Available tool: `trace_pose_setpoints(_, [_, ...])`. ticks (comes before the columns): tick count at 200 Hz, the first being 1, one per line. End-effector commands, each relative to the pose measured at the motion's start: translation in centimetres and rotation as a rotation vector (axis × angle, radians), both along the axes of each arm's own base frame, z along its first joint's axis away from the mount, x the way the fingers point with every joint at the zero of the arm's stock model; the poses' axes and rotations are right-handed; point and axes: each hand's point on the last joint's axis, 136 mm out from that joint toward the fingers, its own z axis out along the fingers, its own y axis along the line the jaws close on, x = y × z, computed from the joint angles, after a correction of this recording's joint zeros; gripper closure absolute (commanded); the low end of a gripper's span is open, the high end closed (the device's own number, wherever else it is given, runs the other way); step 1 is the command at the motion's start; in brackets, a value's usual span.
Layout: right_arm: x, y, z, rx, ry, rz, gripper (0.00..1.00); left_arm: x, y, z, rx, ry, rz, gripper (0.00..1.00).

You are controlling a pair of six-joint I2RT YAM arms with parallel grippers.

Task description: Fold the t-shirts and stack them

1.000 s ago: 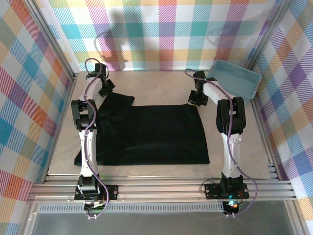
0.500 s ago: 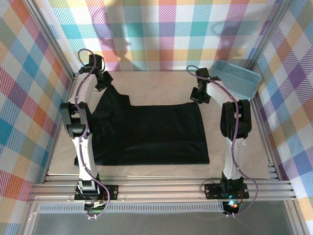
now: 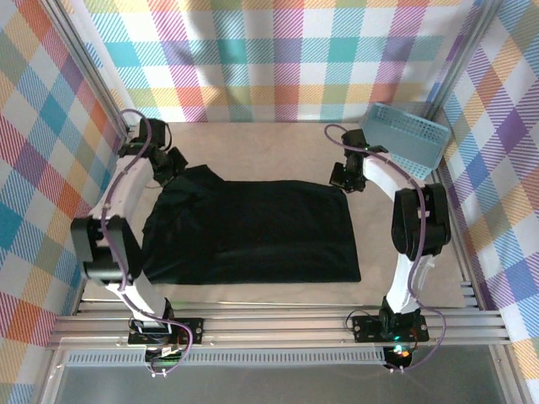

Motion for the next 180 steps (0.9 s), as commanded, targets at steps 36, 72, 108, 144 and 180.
trace_pose_setpoints(36, [-4.7,-1.7,1.2,-0.04,-0.028,-0.019,1.0,-9.5,2.4,1.5,0.111,0.035,0.109,1.0])
trace_pose_setpoints(72, [-7.7,-2.6,0.6,-0.054,0.0,-0.029,1.0,-13.6,3.4,0.7,0.152,0.077,0.158,1.0])
trace_pose_setpoints(108, [-10.3,-3.3,-0.5,-0.065,0.063,-0.044,1.0,-17.6,4.5,-0.9,0.191,0.163,0.231,1.0])
trace_pose_setpoints(144, [-11.8,-3.3,-2.0,-0.057,0.139,-0.058,1.0,-21.0,4.1,-3.5,0.135,0.242,0.305,1.0])
trace_pose_setpoints(180, [-12.6,-3.8,-2.6,-0.08,0.172,-0.084,1.0,-24.3,4.7,-4.9,0.133,0.283,0.417,1.0])
